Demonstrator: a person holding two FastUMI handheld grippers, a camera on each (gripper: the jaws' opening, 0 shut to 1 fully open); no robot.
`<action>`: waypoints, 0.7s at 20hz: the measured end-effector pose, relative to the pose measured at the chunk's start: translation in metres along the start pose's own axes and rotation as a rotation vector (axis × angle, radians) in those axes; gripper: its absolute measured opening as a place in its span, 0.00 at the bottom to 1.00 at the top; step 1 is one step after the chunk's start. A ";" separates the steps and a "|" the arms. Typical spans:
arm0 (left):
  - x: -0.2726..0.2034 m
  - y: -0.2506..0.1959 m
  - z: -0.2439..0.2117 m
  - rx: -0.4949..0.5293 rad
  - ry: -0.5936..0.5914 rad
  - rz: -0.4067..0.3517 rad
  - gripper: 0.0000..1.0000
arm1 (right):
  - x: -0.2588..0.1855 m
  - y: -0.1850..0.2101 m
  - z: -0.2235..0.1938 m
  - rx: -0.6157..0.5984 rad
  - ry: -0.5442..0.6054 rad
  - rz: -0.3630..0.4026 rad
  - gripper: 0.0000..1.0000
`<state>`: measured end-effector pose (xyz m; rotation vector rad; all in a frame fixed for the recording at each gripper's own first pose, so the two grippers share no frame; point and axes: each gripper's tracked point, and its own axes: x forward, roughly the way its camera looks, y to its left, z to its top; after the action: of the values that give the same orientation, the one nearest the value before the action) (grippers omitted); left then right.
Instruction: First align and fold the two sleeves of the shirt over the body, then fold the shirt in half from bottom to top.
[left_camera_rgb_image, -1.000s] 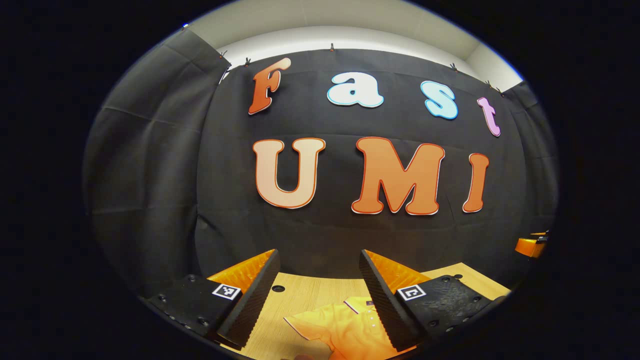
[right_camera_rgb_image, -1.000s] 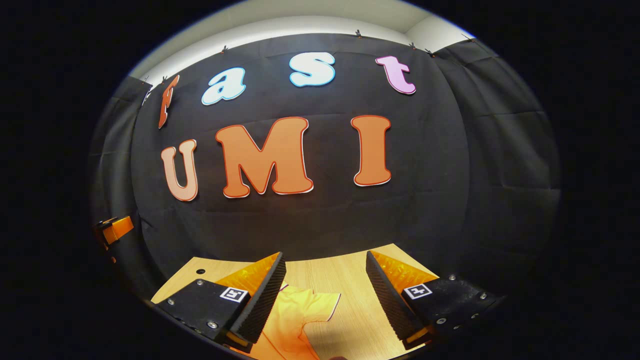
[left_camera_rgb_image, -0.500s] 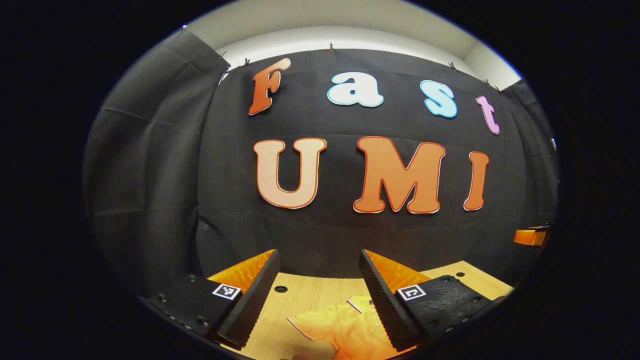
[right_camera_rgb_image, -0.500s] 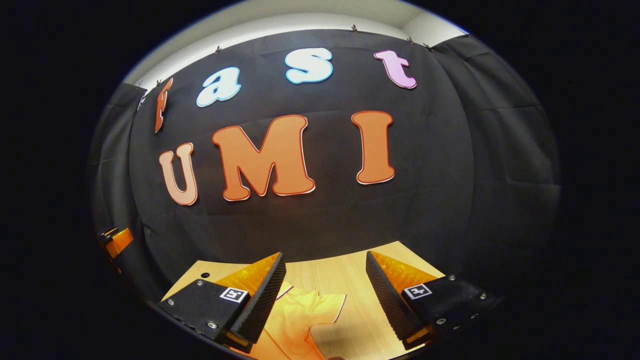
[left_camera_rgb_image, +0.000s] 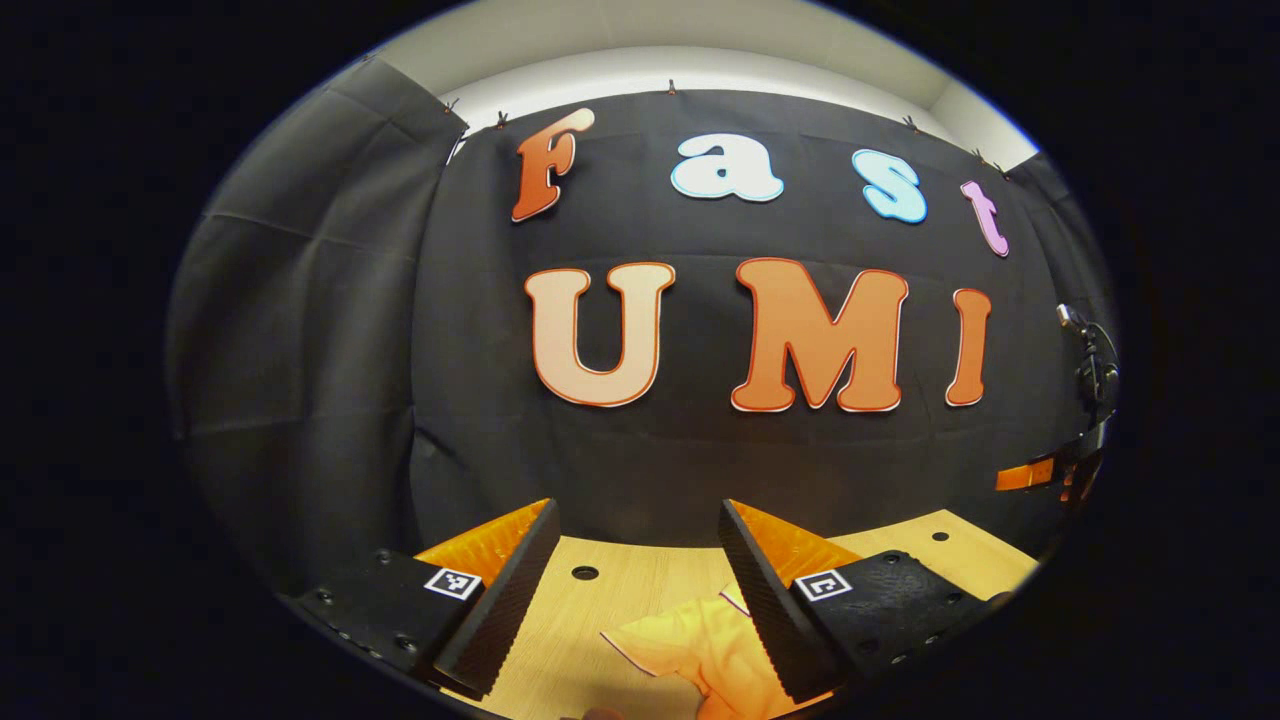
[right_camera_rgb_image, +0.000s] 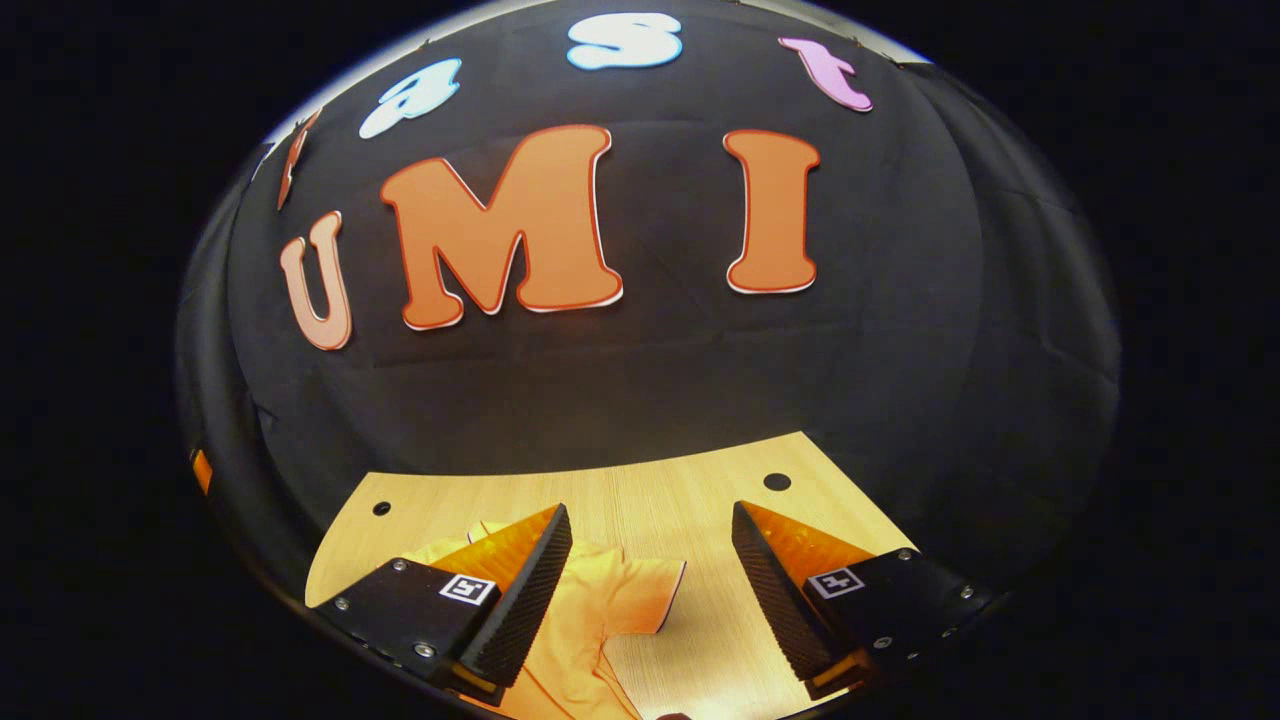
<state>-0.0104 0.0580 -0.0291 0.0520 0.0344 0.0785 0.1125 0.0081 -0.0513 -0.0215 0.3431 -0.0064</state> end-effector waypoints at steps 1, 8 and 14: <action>0.001 0.004 -0.003 -0.004 0.006 0.006 0.98 | 0.014 0.003 -0.007 0.019 0.052 0.006 0.98; 0.009 0.034 -0.019 -0.003 0.035 0.053 0.98 | 0.094 -0.001 -0.090 -0.015 0.413 -0.033 0.98; 0.017 0.052 -0.032 0.002 0.073 0.093 0.98 | 0.145 -0.011 -0.158 -0.003 0.654 -0.092 0.99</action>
<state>0.0013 0.1132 -0.0583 0.0525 0.1049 0.1735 0.1956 -0.0076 -0.2479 -0.0381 0.9958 -0.1057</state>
